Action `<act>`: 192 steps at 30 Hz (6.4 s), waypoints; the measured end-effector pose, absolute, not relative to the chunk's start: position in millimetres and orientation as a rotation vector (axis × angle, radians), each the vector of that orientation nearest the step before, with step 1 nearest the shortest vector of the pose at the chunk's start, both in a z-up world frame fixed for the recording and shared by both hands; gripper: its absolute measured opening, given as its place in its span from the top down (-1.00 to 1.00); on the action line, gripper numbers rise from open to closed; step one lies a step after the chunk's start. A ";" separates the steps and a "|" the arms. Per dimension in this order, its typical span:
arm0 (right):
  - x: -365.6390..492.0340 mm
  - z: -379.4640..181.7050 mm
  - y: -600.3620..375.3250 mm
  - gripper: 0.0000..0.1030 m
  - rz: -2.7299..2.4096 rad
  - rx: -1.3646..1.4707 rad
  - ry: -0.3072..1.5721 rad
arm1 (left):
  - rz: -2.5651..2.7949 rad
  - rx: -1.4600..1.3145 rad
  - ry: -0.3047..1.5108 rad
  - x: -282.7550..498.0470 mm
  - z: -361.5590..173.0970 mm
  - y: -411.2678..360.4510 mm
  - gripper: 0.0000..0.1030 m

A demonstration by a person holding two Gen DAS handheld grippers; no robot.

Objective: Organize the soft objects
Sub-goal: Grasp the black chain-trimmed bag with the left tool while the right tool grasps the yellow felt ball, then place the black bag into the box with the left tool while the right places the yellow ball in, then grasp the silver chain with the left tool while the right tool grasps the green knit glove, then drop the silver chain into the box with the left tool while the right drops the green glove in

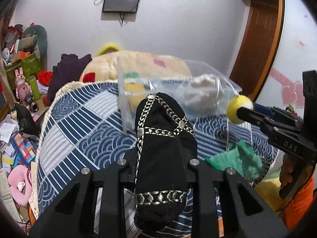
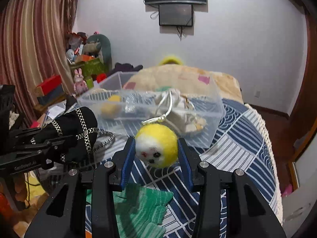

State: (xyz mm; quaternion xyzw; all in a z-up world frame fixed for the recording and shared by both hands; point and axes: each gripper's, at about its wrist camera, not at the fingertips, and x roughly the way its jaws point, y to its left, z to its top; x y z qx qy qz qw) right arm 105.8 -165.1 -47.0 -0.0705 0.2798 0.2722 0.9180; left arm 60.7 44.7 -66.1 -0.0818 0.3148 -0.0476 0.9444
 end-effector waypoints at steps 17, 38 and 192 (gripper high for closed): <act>114.9 -7.3 -161.3 0.23 0.554 -0.102 0.431 | -0.058 -0.173 0.461 77.7 -2.6 55.4 0.49; 156.8 -23.5 -113.1 0.23 0.594 -0.211 0.520 | -0.079 -0.146 0.575 158.1 -28.1 41.6 0.49; 173.8 -32.0 -157.5 0.15 0.424 -0.171 0.565 | -0.096 -0.035 0.604 154.8 -35.8 13.5 0.46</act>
